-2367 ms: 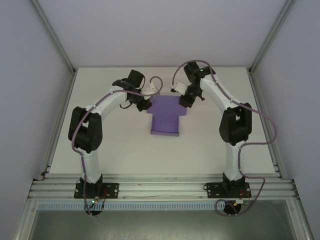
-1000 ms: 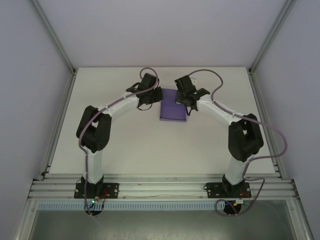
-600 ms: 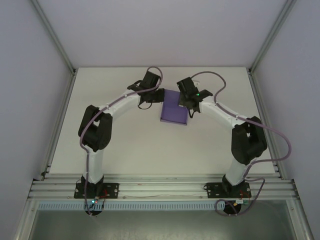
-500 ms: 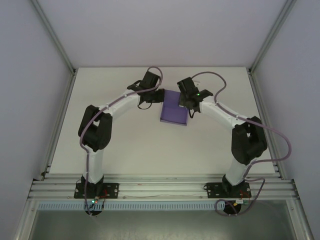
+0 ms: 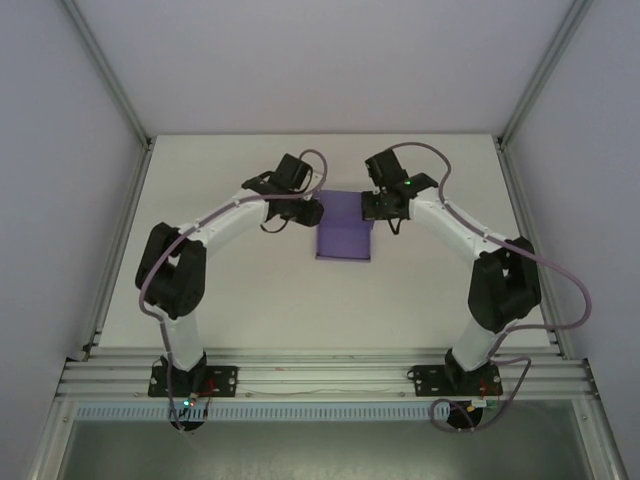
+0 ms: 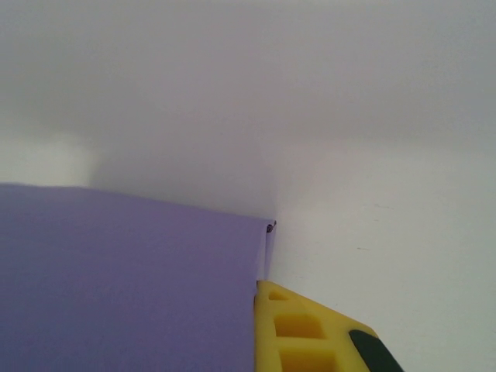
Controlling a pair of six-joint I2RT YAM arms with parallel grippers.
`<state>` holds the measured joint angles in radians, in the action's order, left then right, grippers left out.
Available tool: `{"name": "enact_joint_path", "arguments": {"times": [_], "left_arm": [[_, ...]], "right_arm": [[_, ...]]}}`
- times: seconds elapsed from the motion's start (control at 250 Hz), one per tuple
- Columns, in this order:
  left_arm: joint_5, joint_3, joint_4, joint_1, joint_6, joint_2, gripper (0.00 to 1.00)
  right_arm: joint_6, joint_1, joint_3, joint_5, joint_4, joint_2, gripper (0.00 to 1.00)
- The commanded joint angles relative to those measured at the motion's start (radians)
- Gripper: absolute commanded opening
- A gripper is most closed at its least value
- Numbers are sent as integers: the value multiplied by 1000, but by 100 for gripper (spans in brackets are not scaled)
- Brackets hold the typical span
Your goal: Assemble paper box
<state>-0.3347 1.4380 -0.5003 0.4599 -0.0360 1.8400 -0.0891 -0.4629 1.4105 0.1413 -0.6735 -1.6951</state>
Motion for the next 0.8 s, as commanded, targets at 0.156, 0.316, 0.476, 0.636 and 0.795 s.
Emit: {"name": "enact_joint_path", "arguments": {"times": [0.156,0.316,0.476,0.636,0.795], "left_arm": [[-154,-46,28,-63,213,-94,76],[-199,29,-34,-141,272,-51,88],[-195,103,-89,-191,319,-16,100],[-374,-24,5,-250,397,-123,100],[-477,-91,35,-261,464,-167,100]], "right_arm": [[161,4,50,185,-66,18,0],[219,3,69,188,-106,3,0],[269,5,82,202,-123,-16,0],[333,24,111,202,-171,-48,0],[444,29,140,264,-212,-76,0]]}}
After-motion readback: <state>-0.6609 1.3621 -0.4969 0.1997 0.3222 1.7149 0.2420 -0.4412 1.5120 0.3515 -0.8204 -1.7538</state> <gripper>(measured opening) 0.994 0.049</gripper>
